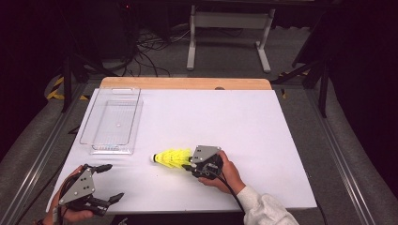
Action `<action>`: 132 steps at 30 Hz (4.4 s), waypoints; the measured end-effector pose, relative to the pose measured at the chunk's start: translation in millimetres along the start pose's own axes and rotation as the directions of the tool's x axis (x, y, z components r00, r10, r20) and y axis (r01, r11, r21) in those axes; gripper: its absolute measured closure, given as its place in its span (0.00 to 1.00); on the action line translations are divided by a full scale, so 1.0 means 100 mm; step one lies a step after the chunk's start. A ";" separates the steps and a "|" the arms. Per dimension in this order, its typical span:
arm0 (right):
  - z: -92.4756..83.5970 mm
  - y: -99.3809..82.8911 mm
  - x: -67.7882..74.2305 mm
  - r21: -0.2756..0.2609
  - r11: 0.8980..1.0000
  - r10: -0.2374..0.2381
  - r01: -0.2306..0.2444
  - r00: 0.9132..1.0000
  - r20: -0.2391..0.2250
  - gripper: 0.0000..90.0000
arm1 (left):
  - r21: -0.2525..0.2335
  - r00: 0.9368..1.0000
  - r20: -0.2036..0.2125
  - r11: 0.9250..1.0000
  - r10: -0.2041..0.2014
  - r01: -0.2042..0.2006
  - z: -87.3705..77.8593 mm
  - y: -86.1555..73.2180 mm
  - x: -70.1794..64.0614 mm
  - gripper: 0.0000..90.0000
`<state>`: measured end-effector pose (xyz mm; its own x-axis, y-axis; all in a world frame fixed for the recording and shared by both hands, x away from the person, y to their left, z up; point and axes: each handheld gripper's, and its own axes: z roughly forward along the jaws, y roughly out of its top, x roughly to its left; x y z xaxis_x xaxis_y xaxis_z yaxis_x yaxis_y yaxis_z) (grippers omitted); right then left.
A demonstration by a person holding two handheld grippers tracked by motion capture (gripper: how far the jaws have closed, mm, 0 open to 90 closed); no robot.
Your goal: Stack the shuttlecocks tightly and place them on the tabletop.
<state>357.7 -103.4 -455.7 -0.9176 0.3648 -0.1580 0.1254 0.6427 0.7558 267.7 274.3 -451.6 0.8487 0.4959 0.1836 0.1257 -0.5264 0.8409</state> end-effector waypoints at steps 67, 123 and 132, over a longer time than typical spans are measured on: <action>-0.25 -0.17 0.20 -0.008 0.998 0.063 -0.063 0.997 0.052 0.19 | -0.009 1.000 0.008 1.000 -0.001 0.001 0.03 0.02 0.00 0.08; 0.44 0.21 0.22 0.009 0.971 0.234 -0.238 0.960 0.151 0.78 | -0.011 1.000 0.013 1.000 -0.022 0.023 0.01 -0.02 0.04 0.07; 0.44 0.25 0.25 0.030 0.982 0.179 -0.186 0.969 0.168 0.94 | -0.007 1.000 0.007 1.000 -0.023 0.023 0.00 -0.03 0.03 0.07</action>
<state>353.9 -49.1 -468.9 -0.8038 0.5816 -0.1249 0.3054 0.5836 0.7524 269.6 277.0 -453.4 0.8492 0.5031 0.1603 0.1417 -0.5095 0.8488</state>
